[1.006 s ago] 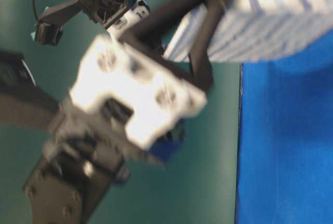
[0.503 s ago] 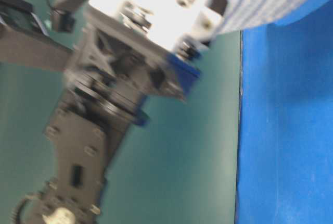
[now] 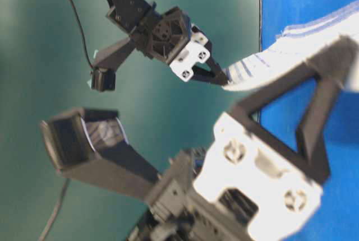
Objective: Fold the blue towel.
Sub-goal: 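Lower the strip, open both grippers and pull them outward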
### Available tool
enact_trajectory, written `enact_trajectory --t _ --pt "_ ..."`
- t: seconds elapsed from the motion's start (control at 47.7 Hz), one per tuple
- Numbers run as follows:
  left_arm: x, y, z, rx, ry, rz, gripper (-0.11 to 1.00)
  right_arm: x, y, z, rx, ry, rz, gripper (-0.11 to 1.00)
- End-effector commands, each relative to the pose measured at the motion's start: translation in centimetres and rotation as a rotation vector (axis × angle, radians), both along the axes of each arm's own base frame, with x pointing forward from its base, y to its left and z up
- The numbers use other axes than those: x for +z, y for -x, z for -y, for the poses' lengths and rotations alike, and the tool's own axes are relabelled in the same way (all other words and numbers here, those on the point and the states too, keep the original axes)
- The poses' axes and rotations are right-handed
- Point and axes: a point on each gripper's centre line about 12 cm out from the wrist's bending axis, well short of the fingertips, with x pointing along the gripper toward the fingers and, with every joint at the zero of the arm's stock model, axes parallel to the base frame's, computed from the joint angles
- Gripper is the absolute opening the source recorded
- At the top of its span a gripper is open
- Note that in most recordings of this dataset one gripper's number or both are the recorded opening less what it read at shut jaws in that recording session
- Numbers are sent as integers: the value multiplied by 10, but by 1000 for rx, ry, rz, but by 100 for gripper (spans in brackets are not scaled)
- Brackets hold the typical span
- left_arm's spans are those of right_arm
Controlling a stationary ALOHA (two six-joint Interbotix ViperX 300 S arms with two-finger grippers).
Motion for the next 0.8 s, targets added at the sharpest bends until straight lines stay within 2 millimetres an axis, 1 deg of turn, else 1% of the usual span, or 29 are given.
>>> enact_trajectory --t 0.0,0.126,0.21,0.44,0.482,0.524,0.545,0.608,0.671,0.713,0.776 --pt "16 2 3 -3 15 42 1 14 -8 1 10 20 36 3" --pt "11 3 3 -2 13 29 4 14 -8 1 10 20 39 3" --pt "12 2 3 -4 11 31 13 13 -8 0 11 19 35 3" --pt "14 4 3 -6 8 25 58 14 -8 0 18 30 31 4" --pt "15 7 2 -7 4 13 67 15 -7 -1 26 40 28 11" --pt "18 10 2 -11 -1 2 73 16 -5 -1 33 52 24 23" --pt "20 12 1 -13 -5 -5 75 18 -4 -1 38 60 22 31" --pt "29 20 -1 -15 -12 -24 78 21 0 -3 48 76 19 49" --pt "41 29 -4 -15 -16 -37 78 28 5 -5 54 87 28 63" --pt "51 37 -7 -14 -17 -39 78 32 9 -8 53 91 37 67" --pt "63 48 -12 -8 -17 -29 78 42 18 -14 59 100 56 63"
